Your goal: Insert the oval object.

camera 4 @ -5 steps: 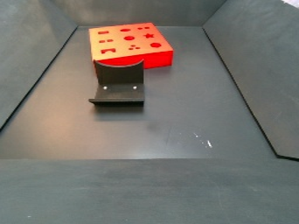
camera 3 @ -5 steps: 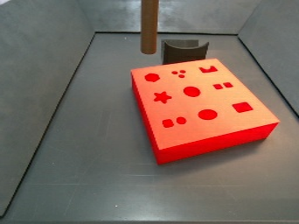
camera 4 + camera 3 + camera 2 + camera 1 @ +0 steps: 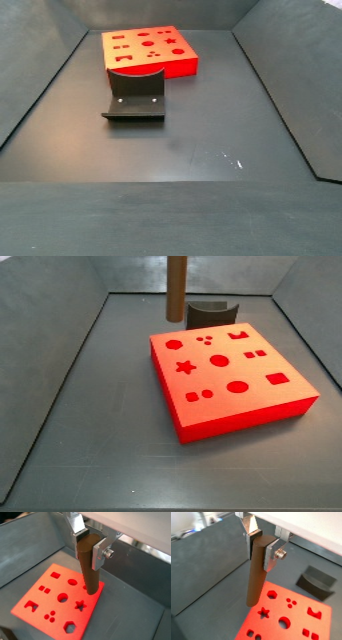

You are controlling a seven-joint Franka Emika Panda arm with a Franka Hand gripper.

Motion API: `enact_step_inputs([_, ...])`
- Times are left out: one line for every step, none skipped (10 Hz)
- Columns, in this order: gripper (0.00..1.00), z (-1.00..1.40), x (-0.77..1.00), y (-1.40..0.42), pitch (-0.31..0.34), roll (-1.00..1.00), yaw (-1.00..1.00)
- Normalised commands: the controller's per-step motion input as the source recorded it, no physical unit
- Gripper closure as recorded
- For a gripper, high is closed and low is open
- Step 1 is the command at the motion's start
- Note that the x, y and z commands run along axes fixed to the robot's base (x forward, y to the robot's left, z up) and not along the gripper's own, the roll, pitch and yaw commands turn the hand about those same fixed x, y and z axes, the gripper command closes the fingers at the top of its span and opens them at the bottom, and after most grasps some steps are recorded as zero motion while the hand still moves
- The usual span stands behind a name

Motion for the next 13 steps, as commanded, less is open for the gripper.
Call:
enact_step_inputs([1.00, -0.23, 0.17, 0.00, -0.034, 0.22, -0.85])
enact_step_inputs([1.00, -0.18, 0.04, 0.00, -0.050, 0.21, -0.94])
enact_step_inputs([1.00, 0.00, 0.02, -0.07, -0.037, 0.16, -0.93])
enact_step_inputs([1.00, 0.45, 0.35, -0.23, -0.001, 0.00, -0.61])
enact_step_inputs([1.00, 0.43, 0.49, -0.20, -0.043, -0.06, -0.45])
enact_step_inputs([1.00, 0.32, 0.42, -0.16, -0.083, -0.08, -0.48])
enact_step_inputs([1.00, 0.25, 0.30, -0.26, -0.051, 0.00, -0.65])
enact_step_inputs([1.00, 0.15, 0.21, -0.28, -0.044, 0.08, -0.75])
enact_step_inputs([1.00, 0.13, 0.14, -0.25, -0.044, 0.09, -0.82])
enact_step_inputs([1.00, 0.08, 0.13, -0.25, -0.050, 0.11, -0.83])
enact_step_inputs([1.00, 0.08, 0.13, -0.24, -0.050, 0.11, -0.84])
enact_step_inputs([1.00, 0.02, 0.13, -0.23, -0.059, 0.14, -0.84])
enact_step_inputs([1.00, 0.00, 0.26, -0.23, -0.051, 0.15, -0.73])
